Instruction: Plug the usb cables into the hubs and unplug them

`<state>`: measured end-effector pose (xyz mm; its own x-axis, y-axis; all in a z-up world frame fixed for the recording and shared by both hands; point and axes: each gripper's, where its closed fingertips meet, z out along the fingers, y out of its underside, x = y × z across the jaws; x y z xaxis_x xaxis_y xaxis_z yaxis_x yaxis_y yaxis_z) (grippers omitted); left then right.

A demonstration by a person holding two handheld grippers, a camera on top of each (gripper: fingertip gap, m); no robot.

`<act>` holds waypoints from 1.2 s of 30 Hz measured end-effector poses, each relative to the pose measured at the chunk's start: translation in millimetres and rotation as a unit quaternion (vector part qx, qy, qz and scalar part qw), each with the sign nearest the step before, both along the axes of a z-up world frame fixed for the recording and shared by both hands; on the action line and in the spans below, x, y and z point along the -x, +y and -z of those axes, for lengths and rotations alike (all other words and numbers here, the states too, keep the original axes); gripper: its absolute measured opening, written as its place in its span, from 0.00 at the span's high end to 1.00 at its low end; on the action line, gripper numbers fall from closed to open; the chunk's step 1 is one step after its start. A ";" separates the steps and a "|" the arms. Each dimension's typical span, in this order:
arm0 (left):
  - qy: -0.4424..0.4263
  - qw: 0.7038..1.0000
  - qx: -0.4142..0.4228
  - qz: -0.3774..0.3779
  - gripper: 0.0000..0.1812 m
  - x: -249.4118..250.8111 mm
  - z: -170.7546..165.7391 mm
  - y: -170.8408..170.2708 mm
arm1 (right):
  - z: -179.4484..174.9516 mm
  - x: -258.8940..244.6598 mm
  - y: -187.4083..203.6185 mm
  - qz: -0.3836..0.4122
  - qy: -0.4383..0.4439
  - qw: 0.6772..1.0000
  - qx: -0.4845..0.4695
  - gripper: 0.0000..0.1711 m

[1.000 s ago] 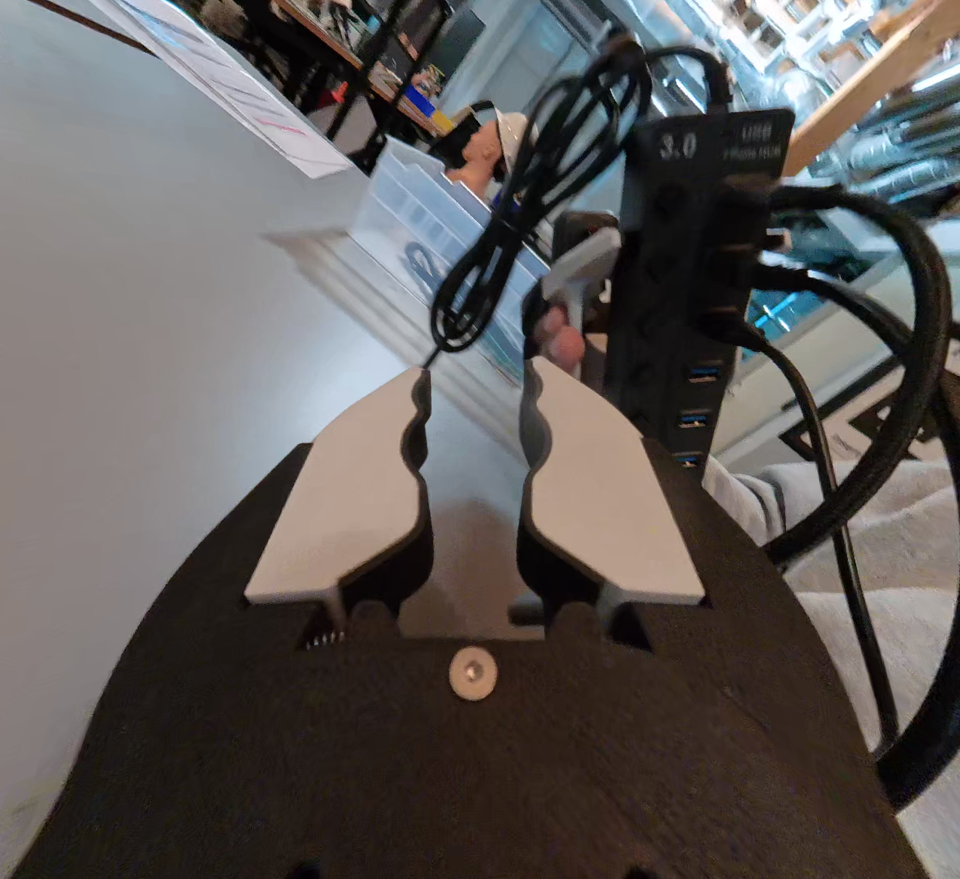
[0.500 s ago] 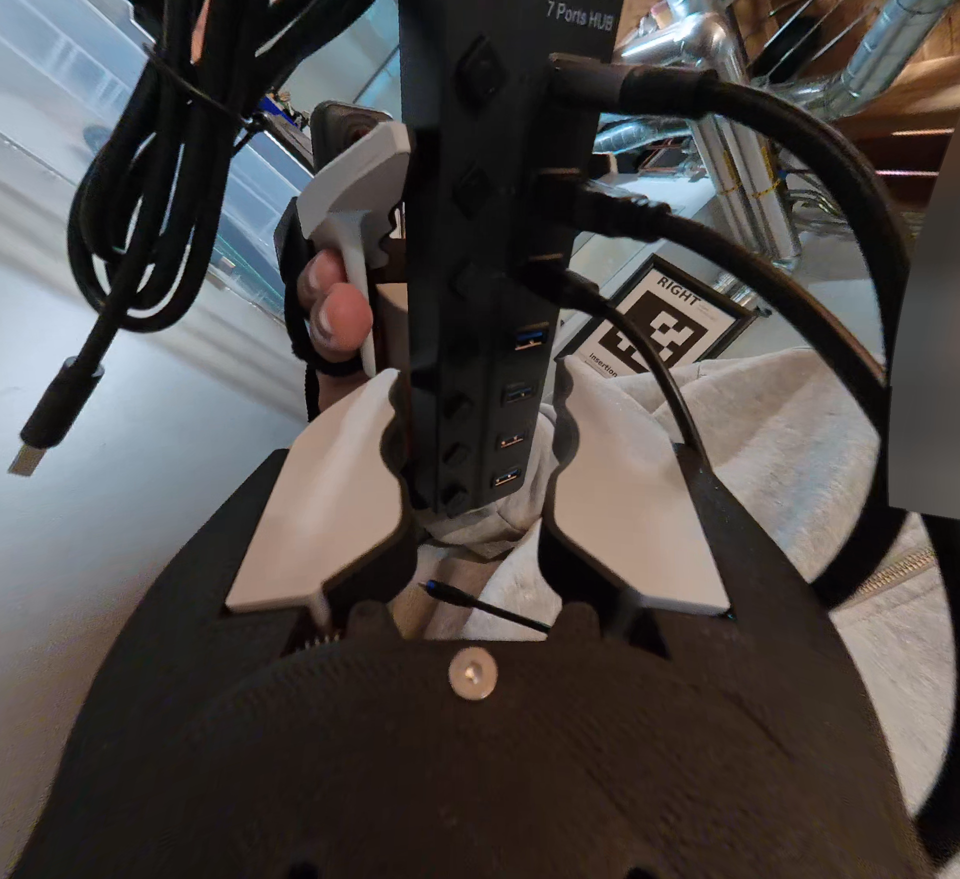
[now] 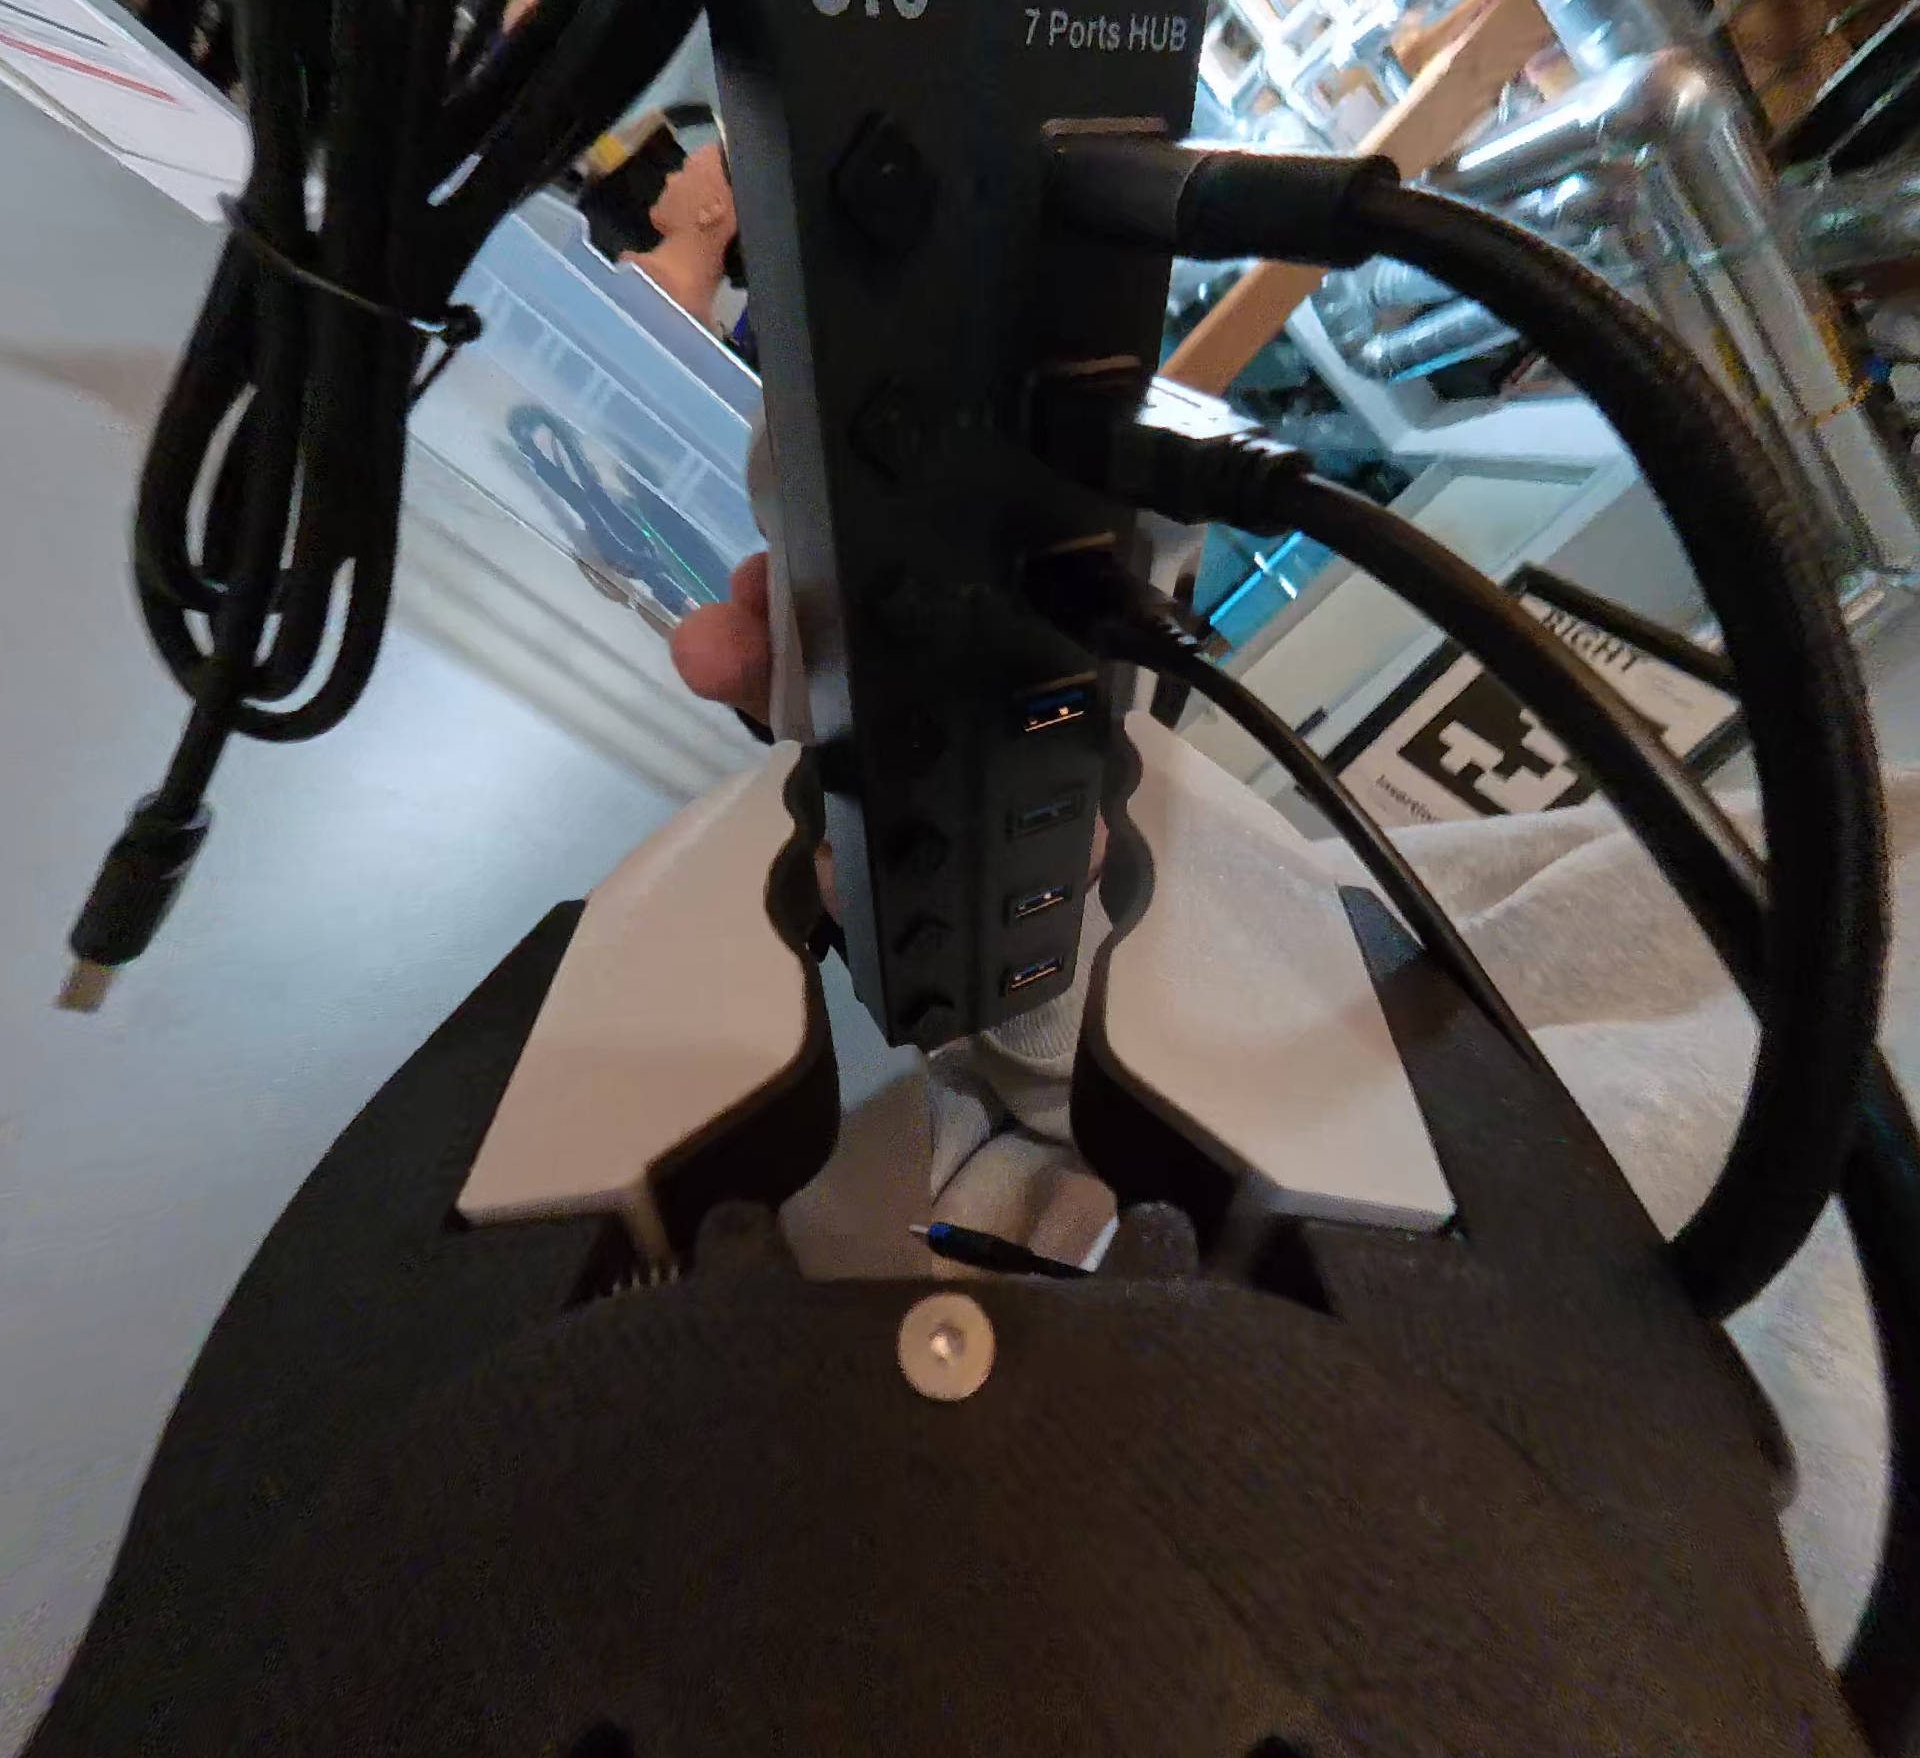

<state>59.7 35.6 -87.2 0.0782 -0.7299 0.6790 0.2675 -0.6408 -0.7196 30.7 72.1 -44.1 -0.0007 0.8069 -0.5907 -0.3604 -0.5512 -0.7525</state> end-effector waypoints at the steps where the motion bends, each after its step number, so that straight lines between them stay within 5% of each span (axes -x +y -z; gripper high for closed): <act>1: -0.009 1.000 0.007 -0.009 0.69 3.9 -1.2 3.6 | 2.6 0.4 1.8 0.015 -0.018 1.000 -0.013 0.74; 12: 0.156 0.973 -0.013 -0.170 0.70 48.3 33.1 47.3 | 25.6 6.7 10.3 0.111 -0.169 0.973 -0.113 0.79; 22: 0.251 0.947 -0.114 -0.167 0.69 33.1 35.4 36.9 | 46.1 14.3 7.9 0.158 -0.301 0.913 -0.226 0.85; 36: 0.134 0.977 -0.127 -0.104 0.61 23.5 11.8 23.6 | 15.4 5.7 -3.3 -0.001 -0.077 0.997 -0.025 0.85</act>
<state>36.2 59.2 -98.9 0.3925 -0.8220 0.4126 0.1532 -0.3839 -0.9106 25.0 68.8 -59.6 0.0858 0.8356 -0.5426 -0.2369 -0.5118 -0.8258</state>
